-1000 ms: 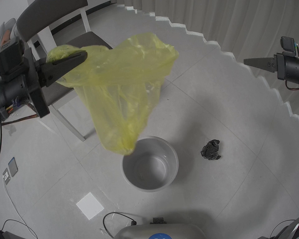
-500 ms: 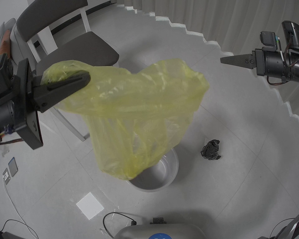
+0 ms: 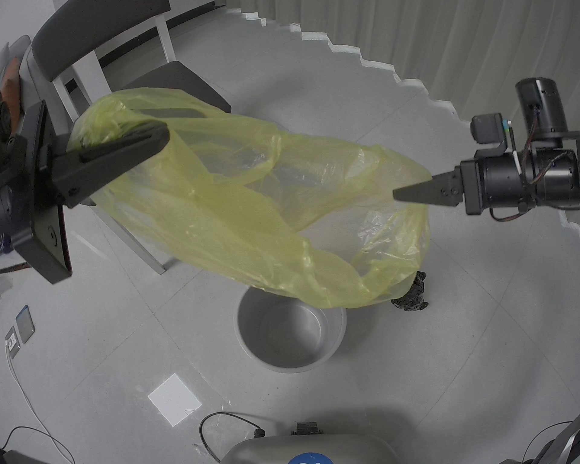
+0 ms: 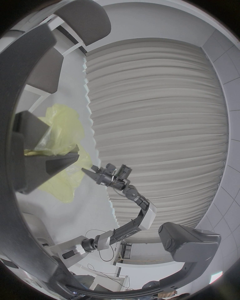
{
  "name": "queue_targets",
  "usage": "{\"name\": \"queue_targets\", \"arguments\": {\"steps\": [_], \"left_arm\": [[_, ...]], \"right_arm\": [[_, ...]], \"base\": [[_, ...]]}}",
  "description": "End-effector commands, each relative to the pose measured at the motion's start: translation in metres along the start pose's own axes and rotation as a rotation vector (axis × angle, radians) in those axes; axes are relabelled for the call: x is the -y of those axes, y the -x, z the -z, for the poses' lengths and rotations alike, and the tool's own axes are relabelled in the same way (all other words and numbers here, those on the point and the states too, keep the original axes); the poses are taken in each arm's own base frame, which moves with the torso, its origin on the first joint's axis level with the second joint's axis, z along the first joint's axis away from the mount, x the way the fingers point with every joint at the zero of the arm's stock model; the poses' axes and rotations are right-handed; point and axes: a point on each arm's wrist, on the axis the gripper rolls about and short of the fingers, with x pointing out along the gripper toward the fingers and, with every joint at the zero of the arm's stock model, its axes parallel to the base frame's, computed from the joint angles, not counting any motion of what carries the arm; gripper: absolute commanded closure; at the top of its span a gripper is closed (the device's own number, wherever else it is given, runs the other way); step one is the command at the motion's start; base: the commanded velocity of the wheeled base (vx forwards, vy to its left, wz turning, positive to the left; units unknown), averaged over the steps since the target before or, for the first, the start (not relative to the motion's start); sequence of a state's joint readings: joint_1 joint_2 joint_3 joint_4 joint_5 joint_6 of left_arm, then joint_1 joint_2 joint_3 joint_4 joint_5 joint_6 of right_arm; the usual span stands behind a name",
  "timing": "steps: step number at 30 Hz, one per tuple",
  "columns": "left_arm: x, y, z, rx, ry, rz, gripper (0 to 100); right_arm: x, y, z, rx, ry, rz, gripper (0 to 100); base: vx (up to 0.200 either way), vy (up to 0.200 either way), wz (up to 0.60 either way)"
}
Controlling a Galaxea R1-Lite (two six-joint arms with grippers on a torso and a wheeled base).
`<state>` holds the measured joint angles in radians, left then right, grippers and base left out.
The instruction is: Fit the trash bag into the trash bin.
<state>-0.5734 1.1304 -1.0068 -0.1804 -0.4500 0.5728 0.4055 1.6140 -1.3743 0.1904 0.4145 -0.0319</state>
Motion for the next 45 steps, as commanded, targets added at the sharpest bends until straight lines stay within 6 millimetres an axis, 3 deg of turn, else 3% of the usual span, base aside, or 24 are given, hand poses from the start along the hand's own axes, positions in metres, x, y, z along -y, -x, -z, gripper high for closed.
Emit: {"name": "queue_targets", "arguments": {"steps": [1,8,20,30,31,39,45], "left_arm": [[-0.002,0.002,-0.006,0.016,-0.009,-0.013,100],[-0.005,0.002,-0.01,0.032,-0.018,-0.021,100],[-0.002,-0.005,0.001,-0.001,0.005,-0.005,100],[-0.004,-0.006,0.0,0.002,0.003,-0.012,100],[-0.004,-0.006,0.001,-0.003,0.008,-0.013,100],[0.001,-0.012,0.018,-0.095,0.137,-0.052,100],[0.015,-0.014,0.044,-0.194,0.37,-0.073,100]], "right_arm": [[-0.007,-0.01,0.021,-0.037,-0.002,-0.026,0],[-0.004,-0.015,0.032,-0.061,-0.013,-0.015,0],[-0.01,0.006,0.017,0.034,0.026,0.033,0],[-0.008,-0.004,0.027,-0.001,0.026,0.025,0],[-0.008,-0.004,0.027,-0.003,0.027,0.027,100],[-0.005,-0.01,0.031,-0.027,0.008,0.034,100],[0.005,-0.033,0.044,-0.094,-0.016,0.069,100]], "base": [[0.0,0.0,0.0],[0.0,0.0,0.0],[0.0,0.0,0.0],[0.0,0.0,0.0],[0.0,0.0,0.0],[0.0,0.0,0.0],[0.0,0.0,0.0]]}}
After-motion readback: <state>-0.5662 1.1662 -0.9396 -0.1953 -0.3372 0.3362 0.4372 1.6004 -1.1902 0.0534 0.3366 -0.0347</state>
